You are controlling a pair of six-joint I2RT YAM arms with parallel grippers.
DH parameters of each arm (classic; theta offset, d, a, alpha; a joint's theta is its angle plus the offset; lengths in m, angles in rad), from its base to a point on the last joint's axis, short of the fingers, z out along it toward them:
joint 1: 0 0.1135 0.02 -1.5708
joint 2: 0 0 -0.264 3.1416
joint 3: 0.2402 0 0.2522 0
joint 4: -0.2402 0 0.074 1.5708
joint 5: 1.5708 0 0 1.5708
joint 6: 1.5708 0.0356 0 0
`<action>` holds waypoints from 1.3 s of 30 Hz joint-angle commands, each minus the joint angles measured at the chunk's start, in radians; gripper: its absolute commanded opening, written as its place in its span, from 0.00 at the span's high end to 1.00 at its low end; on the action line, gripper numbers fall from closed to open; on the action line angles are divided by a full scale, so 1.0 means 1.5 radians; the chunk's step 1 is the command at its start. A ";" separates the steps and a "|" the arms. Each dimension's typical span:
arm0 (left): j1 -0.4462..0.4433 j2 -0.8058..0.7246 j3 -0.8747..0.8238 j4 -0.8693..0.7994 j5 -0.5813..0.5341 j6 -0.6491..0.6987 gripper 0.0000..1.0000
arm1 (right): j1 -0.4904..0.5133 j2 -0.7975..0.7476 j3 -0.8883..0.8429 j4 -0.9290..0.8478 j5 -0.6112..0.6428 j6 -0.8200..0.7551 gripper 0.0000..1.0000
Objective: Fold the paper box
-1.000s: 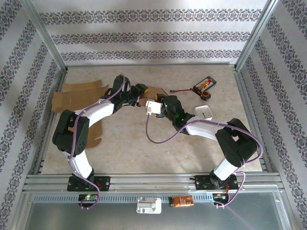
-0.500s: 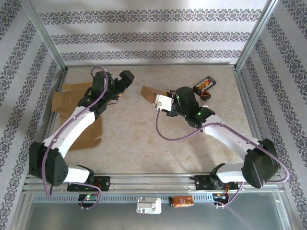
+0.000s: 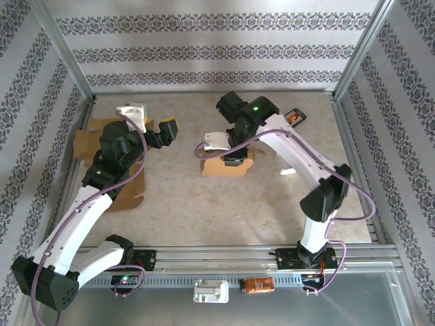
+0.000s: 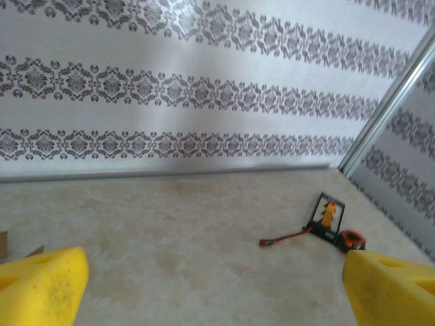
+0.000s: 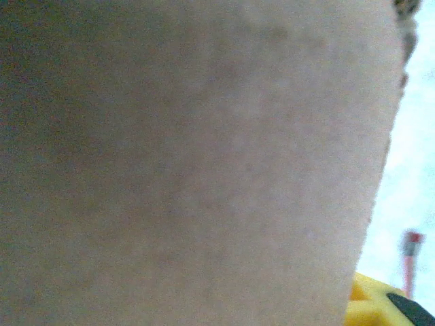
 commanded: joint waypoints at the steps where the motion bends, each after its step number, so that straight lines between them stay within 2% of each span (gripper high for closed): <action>1: 0.008 0.013 0.023 -0.034 0.042 0.077 0.04 | 0.003 -0.006 -0.040 -0.028 0.023 -0.018 0.70; 8: 0.008 0.033 0.006 -0.026 0.080 0.005 0.04 | -0.033 -0.019 -0.172 0.140 0.004 -0.034 0.64; 17: 0.006 0.040 -0.028 -0.004 0.113 -0.138 0.04 | -0.080 0.000 -0.177 0.220 -0.091 -0.056 0.61; 21: -0.013 0.068 -0.001 -0.067 0.098 -0.116 0.01 | -0.087 0.019 -0.168 0.240 -0.081 -0.051 0.57; 28: -0.041 0.075 -0.004 -0.058 0.057 -0.079 0.00 | -0.094 -0.005 -0.182 0.271 -0.094 -0.048 0.36; 39: -0.043 0.097 0.029 -0.101 0.058 0.010 0.00 | -0.102 -0.081 -0.225 0.333 -0.110 -0.020 0.05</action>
